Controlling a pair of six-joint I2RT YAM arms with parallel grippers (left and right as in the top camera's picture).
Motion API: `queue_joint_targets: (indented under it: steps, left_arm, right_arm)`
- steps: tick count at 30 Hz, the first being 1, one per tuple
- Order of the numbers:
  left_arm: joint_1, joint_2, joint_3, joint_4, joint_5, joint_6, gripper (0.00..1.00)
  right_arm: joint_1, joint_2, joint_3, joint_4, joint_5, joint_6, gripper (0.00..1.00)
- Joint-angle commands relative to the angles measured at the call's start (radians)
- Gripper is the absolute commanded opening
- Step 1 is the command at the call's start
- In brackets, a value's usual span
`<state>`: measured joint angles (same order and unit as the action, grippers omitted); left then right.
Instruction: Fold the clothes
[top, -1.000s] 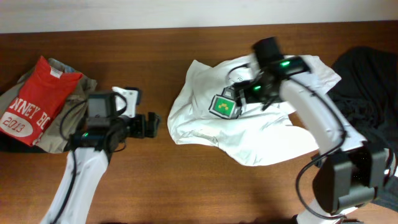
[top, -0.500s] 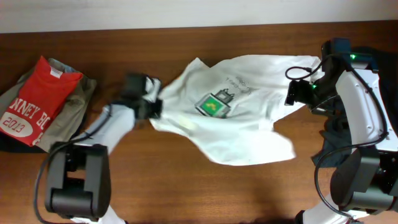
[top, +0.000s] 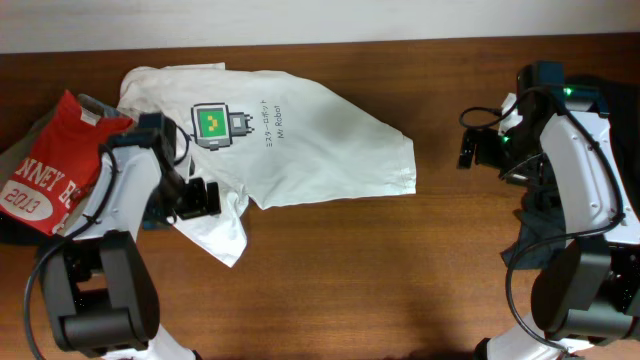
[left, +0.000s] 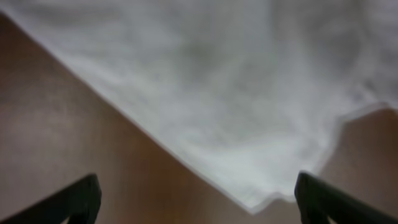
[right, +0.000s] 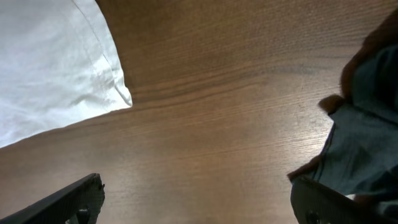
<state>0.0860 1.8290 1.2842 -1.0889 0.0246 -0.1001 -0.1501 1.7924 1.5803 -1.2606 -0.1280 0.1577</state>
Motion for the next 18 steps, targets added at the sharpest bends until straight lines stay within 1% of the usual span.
queue_joint_targets:
  steps: [1, 2, 3, 4, 5, 6, 7, 8, 11, 13, 15, 16, 17, 18]
  left_arm:
    - [0.002, 0.008, -0.152, 0.179, -0.061, -0.095, 0.99]
    - [0.002, 0.008, -0.189, 0.241, -0.049, -0.095, 0.99]
    - [0.002, 0.008, -0.240, 0.329, 0.000, -0.094, 0.99]
    - [0.002, 0.008, -0.278, 0.398, 0.059, -0.094, 0.96]
    - [0.002, 0.008, -0.303, 0.440, 0.110, -0.094, 0.71]
    - [0.002, 0.008, -0.314, 0.454, 0.136, -0.094, 0.36]
    - [0.002, 0.007, -0.313, 0.454, 0.135, -0.094, 0.12]
    - [0.004, 0.007, -0.308, 0.451, 0.131, -0.092, 0.00]
    - [0.033, 0.002, -0.220, 0.351, 0.083, -0.082, 0.00]
    - [0.062, -0.010, -0.127, 0.256, 0.084, -0.081, 0.00]
    - [0.076, -0.035, -0.053, 0.189, 0.084, -0.081, 0.00]
    - [0.076, -0.048, -0.042, 0.182, 0.084, -0.080, 0.00]
    - [0.076, -0.069, -0.042, 0.181, 0.085, -0.079, 0.00]
    - [0.076, -0.080, -0.042, 0.175, 0.085, -0.079, 0.00]
  right_arm:
    - [-0.001, -0.019, -0.016, 0.010, 0.012, 0.005, 0.99]
    - [-0.001, -0.019, -0.018, 0.011, 0.012, 0.005, 0.99]
    - [-0.001, -0.019, -0.019, 0.011, 0.012, 0.005, 0.99]
    - [-0.001, -0.019, -0.019, 0.011, 0.011, 0.005, 0.99]
    - [-0.001, -0.019, -0.019, 0.011, 0.008, 0.005, 0.99]
    - [0.000, -0.019, -0.020, 0.011, 0.006, 0.005, 0.99]
    - [0.000, -0.019, -0.021, 0.011, 0.000, 0.005, 1.00]
    - [0.006, -0.019, -0.025, 0.011, -0.003, 0.005, 0.99]
    - [0.048, -0.019, -0.066, 0.028, -0.004, 0.005, 1.00]
    - [0.093, -0.019, -0.132, 0.082, -0.004, 0.006, 1.00]
    - [0.133, -0.019, -0.227, 0.183, -0.022, 0.056, 1.00]
    - [0.145, -0.019, -0.273, 0.243, -0.069, 0.069, 1.00]
    - [0.159, -0.019, -0.344, 0.338, -0.154, 0.069, 1.00]
    - [0.166, -0.019, -0.381, 0.385, -0.178, 0.070, 1.00]
